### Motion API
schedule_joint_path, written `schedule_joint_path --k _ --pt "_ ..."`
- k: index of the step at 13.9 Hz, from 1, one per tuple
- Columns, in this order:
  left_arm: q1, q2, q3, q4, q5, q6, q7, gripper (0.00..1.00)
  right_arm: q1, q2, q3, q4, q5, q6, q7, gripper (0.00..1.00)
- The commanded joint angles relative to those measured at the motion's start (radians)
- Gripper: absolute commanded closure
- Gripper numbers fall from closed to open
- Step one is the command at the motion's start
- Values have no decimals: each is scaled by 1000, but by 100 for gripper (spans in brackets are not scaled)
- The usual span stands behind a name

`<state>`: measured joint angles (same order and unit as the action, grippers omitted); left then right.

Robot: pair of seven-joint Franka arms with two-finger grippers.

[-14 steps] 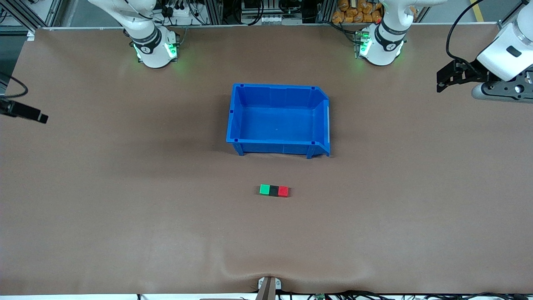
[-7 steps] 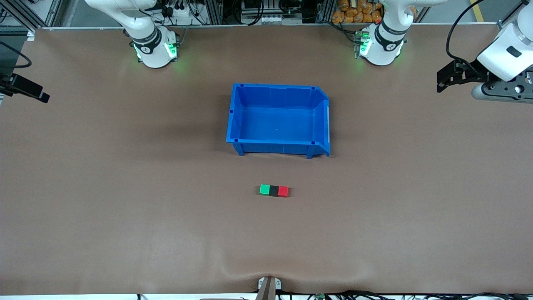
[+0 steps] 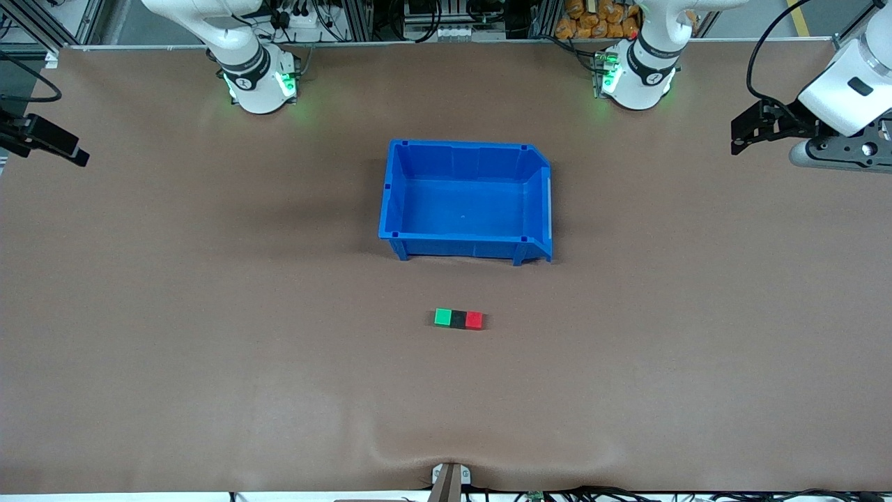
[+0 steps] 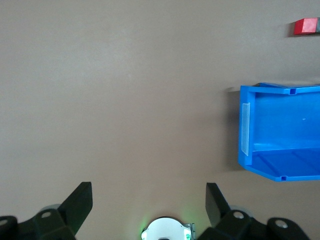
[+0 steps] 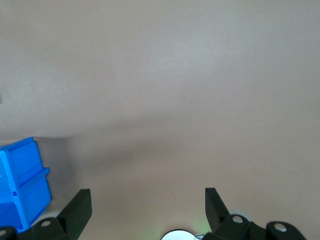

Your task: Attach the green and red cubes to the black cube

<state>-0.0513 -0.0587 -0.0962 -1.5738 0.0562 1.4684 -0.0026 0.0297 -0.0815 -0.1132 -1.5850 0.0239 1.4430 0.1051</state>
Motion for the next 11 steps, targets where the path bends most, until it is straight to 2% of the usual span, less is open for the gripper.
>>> schedule_joint_path --k 1,11 --pt "7 0 -4 3 -9 3 -8 0 4 -24 -5 -9 -16 7 -12 0" --pt "7 2 -4 3 -9 3 -13 0 -19 -21 18 0 -13 4 -22 0"
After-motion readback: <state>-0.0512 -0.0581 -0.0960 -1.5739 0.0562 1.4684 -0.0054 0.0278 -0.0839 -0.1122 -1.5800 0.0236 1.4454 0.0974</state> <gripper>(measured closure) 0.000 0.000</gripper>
